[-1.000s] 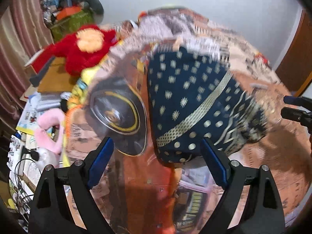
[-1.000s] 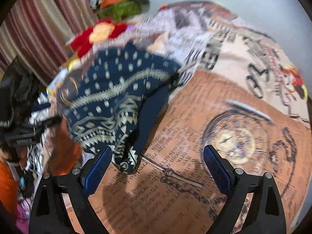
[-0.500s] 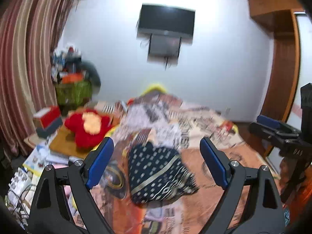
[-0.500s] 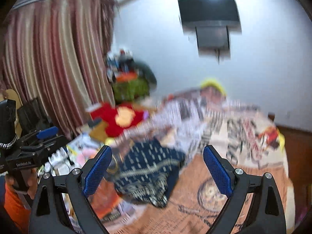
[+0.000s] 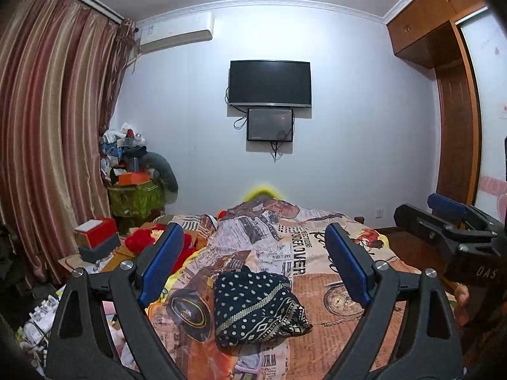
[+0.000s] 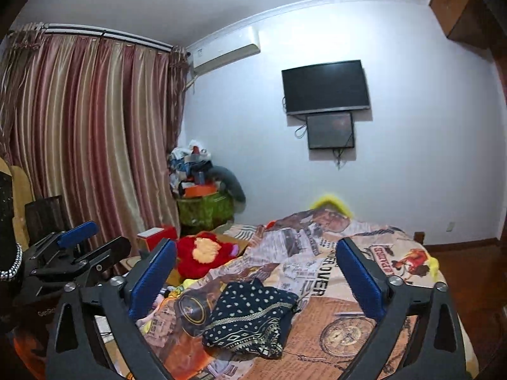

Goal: Fold large clothes

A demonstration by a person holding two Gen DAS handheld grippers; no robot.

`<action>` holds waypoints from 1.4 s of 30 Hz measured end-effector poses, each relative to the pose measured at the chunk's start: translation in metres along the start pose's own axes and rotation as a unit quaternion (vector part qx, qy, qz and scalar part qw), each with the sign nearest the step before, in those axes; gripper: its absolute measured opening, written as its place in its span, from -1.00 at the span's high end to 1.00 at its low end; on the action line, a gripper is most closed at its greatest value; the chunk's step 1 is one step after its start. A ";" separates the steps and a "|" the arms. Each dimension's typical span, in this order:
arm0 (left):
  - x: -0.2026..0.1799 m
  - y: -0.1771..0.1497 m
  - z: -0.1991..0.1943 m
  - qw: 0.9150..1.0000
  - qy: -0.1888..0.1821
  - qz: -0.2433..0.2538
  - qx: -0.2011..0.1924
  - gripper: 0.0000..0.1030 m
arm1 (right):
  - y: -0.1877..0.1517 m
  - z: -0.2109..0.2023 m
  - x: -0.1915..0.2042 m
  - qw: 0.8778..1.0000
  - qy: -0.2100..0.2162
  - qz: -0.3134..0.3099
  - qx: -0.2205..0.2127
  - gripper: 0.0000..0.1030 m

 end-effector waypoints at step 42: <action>0.011 -0.024 0.005 0.999 -0.007 -0.024 0.038 -0.89 | -0.024 -0.010 -0.003 0.999 -0.020 -0.005 0.032 -1.00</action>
Point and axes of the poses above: each gripper's, at about its wrist camera, not at the fingertips, and z roughly the way its jaws point, x to its left, y to its top, the point moved 10 cm from there along z, roughly the way its jaws point, and after that the axes turned 13 degrees about -z, right-handed, at the moved point
